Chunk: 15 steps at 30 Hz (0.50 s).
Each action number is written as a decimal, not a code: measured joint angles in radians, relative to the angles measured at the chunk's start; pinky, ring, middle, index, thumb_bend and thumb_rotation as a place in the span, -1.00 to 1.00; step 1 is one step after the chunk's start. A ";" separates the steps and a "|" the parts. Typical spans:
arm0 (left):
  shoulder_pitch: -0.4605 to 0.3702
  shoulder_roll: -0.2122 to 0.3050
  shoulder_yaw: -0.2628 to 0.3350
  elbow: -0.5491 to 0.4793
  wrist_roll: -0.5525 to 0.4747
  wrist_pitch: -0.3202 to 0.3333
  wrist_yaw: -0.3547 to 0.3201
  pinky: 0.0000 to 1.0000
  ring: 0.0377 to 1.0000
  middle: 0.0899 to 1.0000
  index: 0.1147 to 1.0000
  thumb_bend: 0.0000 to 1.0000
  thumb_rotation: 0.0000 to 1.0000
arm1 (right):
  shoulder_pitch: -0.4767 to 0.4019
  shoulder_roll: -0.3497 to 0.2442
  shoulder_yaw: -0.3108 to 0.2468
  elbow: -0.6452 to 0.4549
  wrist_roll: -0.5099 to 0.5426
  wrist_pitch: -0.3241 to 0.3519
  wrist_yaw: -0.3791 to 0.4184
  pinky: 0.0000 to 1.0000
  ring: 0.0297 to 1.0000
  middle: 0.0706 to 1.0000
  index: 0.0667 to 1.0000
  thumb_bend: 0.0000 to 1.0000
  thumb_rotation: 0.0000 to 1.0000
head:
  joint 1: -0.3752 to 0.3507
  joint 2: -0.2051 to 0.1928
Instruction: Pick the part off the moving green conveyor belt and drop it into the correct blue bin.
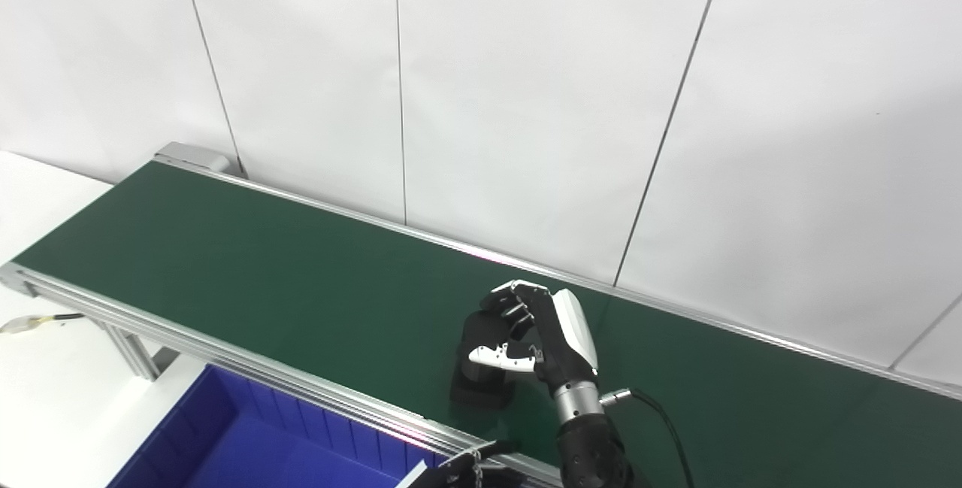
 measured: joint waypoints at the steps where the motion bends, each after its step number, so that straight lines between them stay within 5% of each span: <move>1: 0.000 0.000 0.000 0.000 0.000 0.000 0.000 0.53 0.63 0.66 0.75 0.99 -0.06 | 0.000 0.000 0.000 -0.004 -0.001 0.000 -0.002 -0.27 -0.13 -0.02 -0.05 0.00 -1.00 | -0.002 0.000; 15: 0.000 0.000 0.001 0.002 0.000 0.000 -0.001 0.54 0.64 0.67 0.75 0.99 -0.01 | 0.026 0.000 -0.017 -0.090 0.003 0.000 -0.019 -0.31 -0.13 0.01 -0.08 -0.01 -1.00 | -0.029 0.003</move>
